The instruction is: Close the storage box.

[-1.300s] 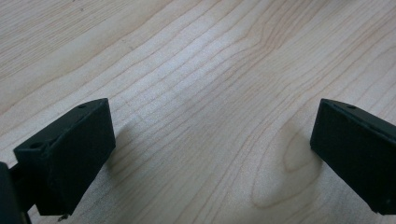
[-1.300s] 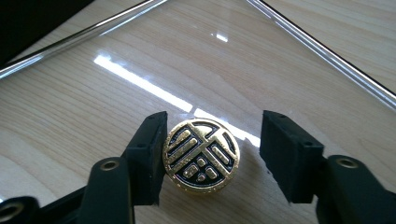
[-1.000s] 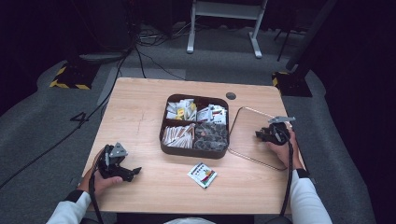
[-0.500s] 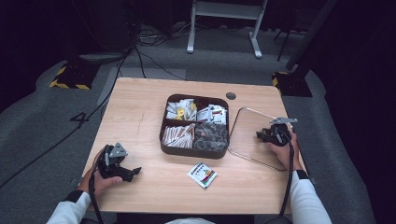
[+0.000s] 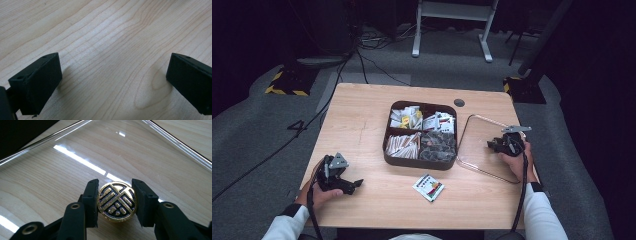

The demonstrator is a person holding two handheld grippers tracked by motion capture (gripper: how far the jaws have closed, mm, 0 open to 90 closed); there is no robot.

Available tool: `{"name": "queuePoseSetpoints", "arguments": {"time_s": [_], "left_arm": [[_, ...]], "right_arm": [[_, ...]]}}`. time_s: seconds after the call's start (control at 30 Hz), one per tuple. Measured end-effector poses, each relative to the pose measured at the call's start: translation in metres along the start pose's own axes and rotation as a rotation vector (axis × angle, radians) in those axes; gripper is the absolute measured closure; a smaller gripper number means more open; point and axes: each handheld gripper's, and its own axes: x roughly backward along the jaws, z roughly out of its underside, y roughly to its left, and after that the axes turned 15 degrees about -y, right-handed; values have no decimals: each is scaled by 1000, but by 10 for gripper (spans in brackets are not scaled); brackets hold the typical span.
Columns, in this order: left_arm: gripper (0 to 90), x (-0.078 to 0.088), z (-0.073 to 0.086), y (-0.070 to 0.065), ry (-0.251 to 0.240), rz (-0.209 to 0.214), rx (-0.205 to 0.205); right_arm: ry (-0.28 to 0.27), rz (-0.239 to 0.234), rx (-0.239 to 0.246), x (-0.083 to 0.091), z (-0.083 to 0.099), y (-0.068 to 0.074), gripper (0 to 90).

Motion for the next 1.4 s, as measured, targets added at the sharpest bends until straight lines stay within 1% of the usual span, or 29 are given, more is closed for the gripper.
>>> {"name": "queuePoseSetpoints", "arguments": {"time_s": [0.17,0.27,0.37,0.5,0.77,0.93,1.2,1.4], "left_arm": [[5,0,0,0,0,0,0],[5,0,0,0,0,0,0],[5,0,0,0,0,0,0],[5,0,0,0,0,0,0],[5,0,0,0,0,-1,0],[5,0,0,0,0,0,0],[5,0,0,0,0,0,1],[5,0,0,0,0,0,0]], "right_arm": [[-15,-10,-4,4,-2,-2,597],[-13,24,33,7,-4,-2,597],[-31,22,18,13,-6,-6,597],[-44,35,26,19,-10,-10,597],[-69,37,41,33,-21,-15,597],[-89,34,56,40,-32,-13,597],[-117,26,81,48,-51,-7,597],[-128,21,84,49,-59,-4,597]]}}
